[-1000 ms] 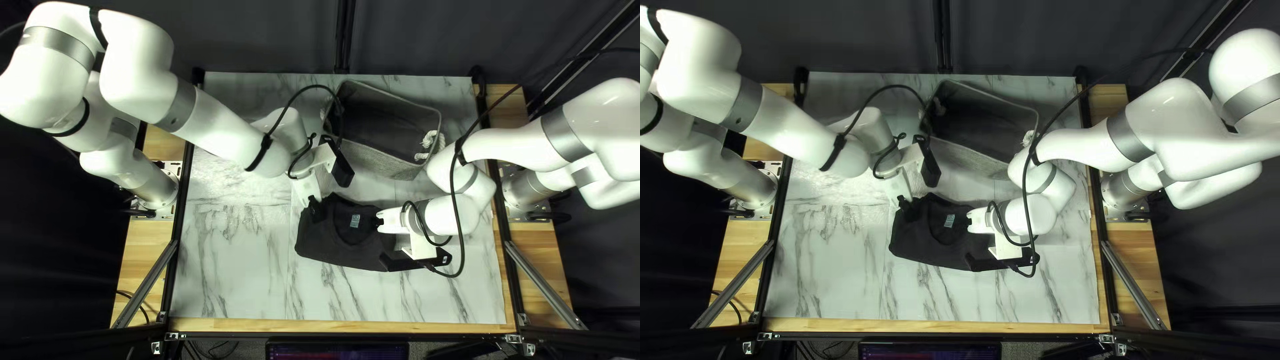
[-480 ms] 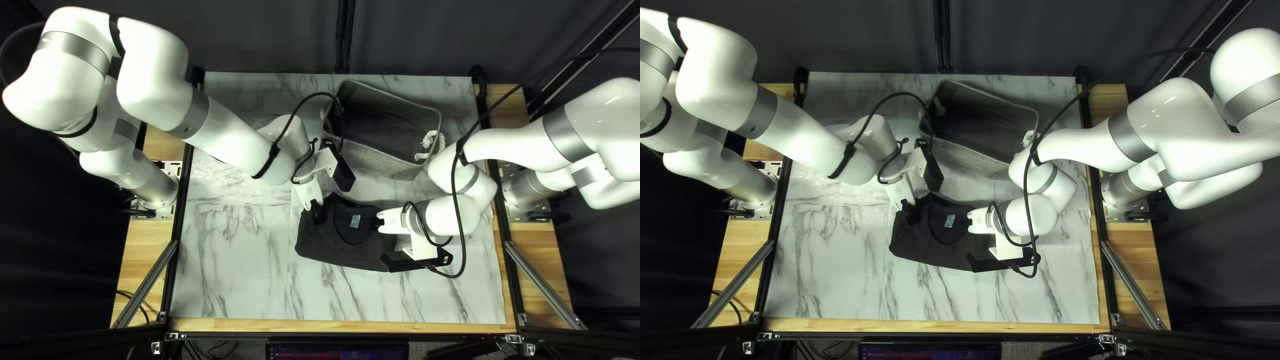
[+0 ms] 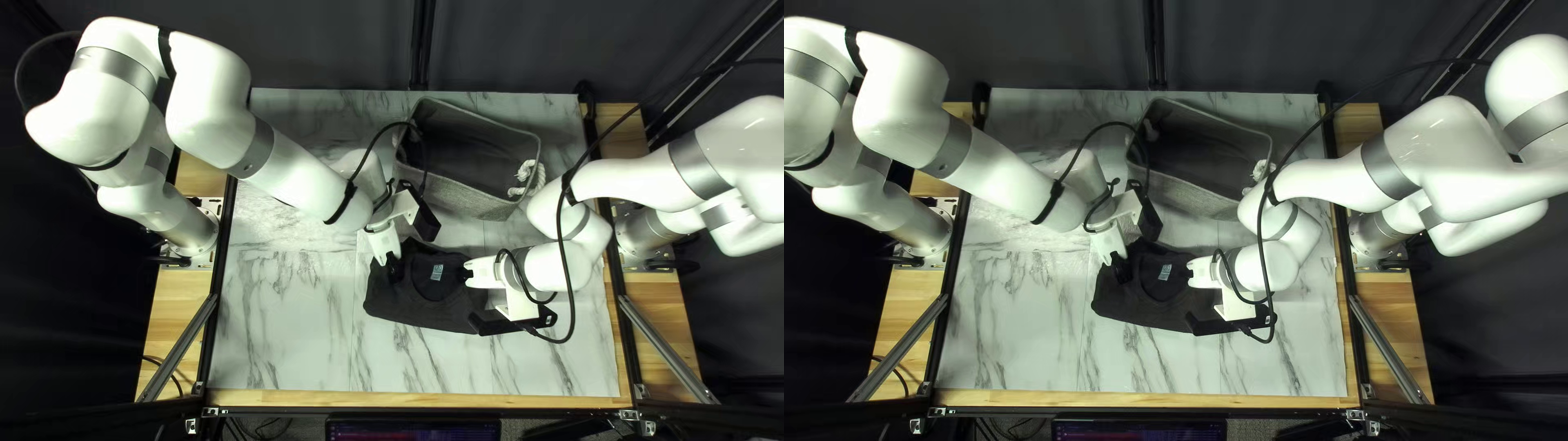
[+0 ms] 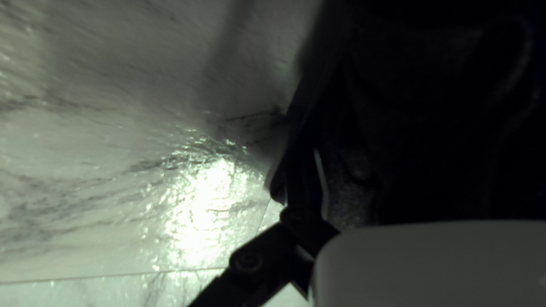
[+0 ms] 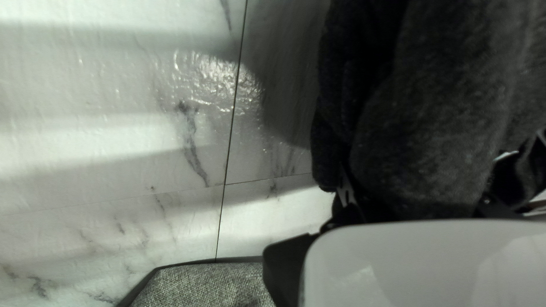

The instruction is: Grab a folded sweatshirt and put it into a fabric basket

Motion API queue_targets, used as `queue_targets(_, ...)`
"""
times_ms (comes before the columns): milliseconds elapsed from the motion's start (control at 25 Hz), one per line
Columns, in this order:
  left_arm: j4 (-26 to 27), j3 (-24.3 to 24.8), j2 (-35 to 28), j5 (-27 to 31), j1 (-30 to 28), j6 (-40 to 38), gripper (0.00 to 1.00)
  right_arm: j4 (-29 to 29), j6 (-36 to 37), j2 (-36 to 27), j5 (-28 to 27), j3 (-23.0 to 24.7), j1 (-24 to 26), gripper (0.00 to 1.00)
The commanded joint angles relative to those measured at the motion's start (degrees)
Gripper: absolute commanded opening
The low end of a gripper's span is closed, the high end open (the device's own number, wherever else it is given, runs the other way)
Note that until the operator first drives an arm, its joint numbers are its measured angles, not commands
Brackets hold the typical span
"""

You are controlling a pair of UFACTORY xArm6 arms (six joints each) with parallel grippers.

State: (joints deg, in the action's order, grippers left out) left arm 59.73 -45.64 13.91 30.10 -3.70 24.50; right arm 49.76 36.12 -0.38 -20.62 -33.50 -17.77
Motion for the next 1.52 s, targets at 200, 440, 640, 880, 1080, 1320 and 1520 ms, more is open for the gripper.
queue_targets(200, 0.16, -0.06, 0.37, 0.73, 0.26, 0.98, 0.03, -0.2, 0.43, 0.09, 0.09, -0.13, 0.3, 0.0)
queue_targets(440, -0.86, -0.56, 0.23, 2.61, 1.02, 1.0, 0.0, -0.3, 0.81, -0.23, 0.2, 0.09, 0.62, 0.0)
queue_targets(640, -3.51, -0.65, -1.56, 4.55, 1.19, -0.82, 0.0, -0.43, 0.99, -0.58, 0.18, 0.25, 0.61, 0.0)
queue_targets(880, -11.84, -1.91, -6.93, 10.02, 1.29, -7.9, 0.0, -4.67, 4.23, -3.8, -3.81, -0.05, -1.06, 0.0)
queue_targets(1080, -17.34, -2.16, -11.39, 14.88, 4.0, -10.54, 0.0, -8.07, 7.93, -9.05, -8.4, 0.38, -1.56, 0.0)
queue_targets(1320, -23.68, -5.22, -15.55, 23.22, 10.42, -11.54, 0.0, -12.25, 13.1, -17.95, -13.97, 2.77, -1.46, 0.0)
queue_targets(1520, -28.8, -15.11, -12.98, 32.73, 17.23, -11.35, 0.0, -15.86, 22.02, -27.06, -16.32, 6.66, 4.05, 0.0)
